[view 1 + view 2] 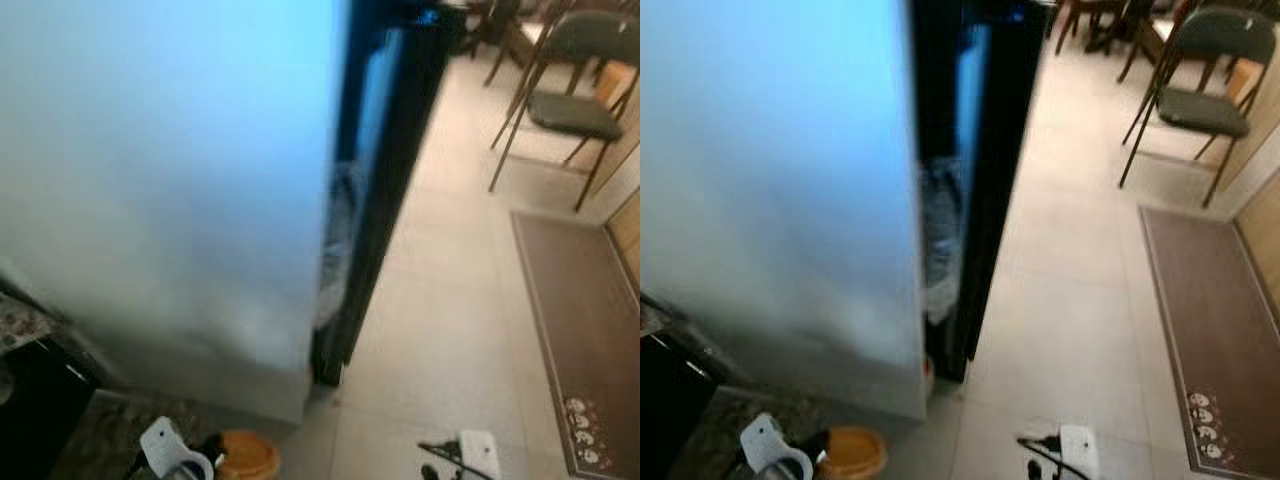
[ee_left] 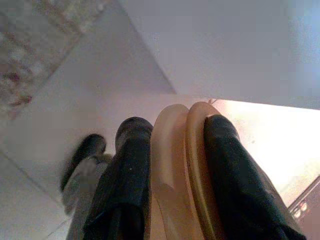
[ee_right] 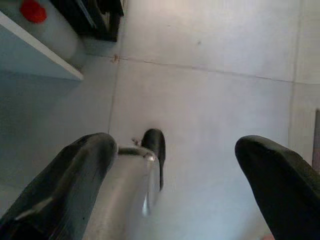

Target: Restocking fridge

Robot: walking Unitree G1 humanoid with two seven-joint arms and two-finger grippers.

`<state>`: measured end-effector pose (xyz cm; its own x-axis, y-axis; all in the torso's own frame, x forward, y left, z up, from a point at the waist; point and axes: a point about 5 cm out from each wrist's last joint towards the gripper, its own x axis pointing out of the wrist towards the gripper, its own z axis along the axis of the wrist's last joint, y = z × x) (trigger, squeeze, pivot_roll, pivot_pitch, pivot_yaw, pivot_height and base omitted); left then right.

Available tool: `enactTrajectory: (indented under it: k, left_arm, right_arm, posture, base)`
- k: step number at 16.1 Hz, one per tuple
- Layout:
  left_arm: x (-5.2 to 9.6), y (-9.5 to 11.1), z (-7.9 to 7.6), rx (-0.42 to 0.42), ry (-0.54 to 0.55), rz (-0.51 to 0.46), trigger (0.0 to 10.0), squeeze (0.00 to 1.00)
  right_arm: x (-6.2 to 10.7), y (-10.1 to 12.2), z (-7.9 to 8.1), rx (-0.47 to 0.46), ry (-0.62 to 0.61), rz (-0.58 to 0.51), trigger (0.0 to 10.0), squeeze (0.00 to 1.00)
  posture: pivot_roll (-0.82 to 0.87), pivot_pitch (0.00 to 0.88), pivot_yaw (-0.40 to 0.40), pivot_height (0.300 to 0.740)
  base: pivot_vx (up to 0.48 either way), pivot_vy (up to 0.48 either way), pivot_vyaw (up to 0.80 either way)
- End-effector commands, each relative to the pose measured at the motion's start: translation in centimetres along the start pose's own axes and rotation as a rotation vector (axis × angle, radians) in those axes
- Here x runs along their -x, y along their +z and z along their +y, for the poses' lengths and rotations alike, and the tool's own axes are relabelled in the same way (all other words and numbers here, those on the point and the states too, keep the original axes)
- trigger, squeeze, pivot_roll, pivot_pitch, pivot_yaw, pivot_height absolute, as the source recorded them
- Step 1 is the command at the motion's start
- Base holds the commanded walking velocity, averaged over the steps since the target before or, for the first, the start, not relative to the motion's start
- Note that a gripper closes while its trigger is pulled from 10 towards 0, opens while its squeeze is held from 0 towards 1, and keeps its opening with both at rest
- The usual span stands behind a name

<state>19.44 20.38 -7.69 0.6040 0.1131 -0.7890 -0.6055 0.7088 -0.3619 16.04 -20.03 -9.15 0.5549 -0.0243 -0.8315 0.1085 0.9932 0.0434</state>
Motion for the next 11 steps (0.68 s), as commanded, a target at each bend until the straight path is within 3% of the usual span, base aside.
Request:
enactTrajectory:
  k: [1,9,11]
  left_arm:
    - [0.1,-0.2,0.6,-0.009,0.018,0.011,10.0,0.00]
    - [0.2,-0.4,0.7,-0.017,0.014,0.014,10.0,0.00]
    - [0.2,-0.5,0.7,-0.015,0.015,0.015,10.0,0.00]
  right_arm:
    - [0.0,-0.1,0.1,-0.010,-0.003,-0.004,10.0,0.00]
    - [0.3,1.1,-0.5,-0.021,-0.136,-0.169,10.0,0.00]
    - [0.5,2.4,-0.8,-0.019,-0.179,-0.271,10.0,0.00]
  posture:
    - [-0.12,0.057,-0.005,0.740]
    - [-0.13,0.067,-0.013,0.740]
    - [-0.14,0.071,-0.017,0.740]
  base:
    - [0.000,0.000,0.00]
    - [0.000,0.000,0.00]
    - [0.000,0.000,0.00]
